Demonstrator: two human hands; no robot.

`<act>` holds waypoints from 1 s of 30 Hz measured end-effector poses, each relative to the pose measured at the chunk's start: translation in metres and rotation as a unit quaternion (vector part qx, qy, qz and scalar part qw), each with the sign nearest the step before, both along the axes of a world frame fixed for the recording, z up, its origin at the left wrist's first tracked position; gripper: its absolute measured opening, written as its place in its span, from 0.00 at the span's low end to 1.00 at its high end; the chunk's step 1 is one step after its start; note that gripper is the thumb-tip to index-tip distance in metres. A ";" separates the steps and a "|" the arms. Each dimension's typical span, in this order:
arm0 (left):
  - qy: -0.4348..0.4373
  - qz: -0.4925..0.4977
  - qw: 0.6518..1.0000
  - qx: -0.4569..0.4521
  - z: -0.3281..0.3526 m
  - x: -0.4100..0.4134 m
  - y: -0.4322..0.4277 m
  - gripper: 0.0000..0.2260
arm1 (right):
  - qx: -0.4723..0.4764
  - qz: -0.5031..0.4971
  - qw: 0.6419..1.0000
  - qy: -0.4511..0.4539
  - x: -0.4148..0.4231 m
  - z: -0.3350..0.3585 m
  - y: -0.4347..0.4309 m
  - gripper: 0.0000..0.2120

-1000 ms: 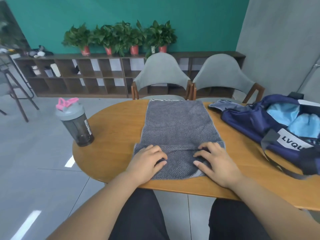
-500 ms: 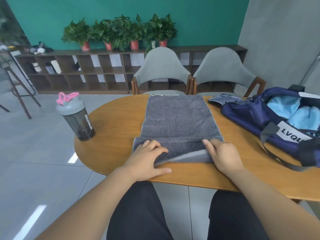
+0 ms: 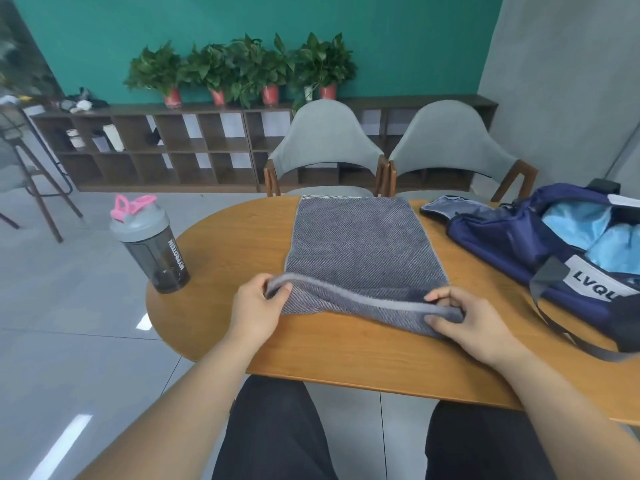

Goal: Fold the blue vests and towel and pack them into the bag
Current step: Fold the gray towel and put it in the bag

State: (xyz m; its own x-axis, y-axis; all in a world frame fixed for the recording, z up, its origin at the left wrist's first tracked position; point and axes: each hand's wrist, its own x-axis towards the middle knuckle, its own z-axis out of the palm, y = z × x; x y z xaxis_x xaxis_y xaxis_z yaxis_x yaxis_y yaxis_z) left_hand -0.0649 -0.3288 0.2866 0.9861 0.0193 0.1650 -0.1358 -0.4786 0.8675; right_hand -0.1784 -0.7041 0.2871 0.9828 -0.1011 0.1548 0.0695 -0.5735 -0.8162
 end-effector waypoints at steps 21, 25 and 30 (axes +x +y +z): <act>0.050 -0.054 0.996 0.057 -0.001 0.071 -0.028 0.03 | -0.065 -0.121 0.990 0.030 0.093 0.005 -0.019 0.19; 0.022 -0.044 0.986 0.158 0.005 0.048 -0.023 0.05 | -0.099 -0.159 0.982 0.019 0.065 0.005 -0.014 0.16; 0.075 -0.136 0.967 0.202 0.012 0.004 -0.001 0.06 | -0.137 -0.141 0.978 0.069 0.021 0.012 -0.016 0.15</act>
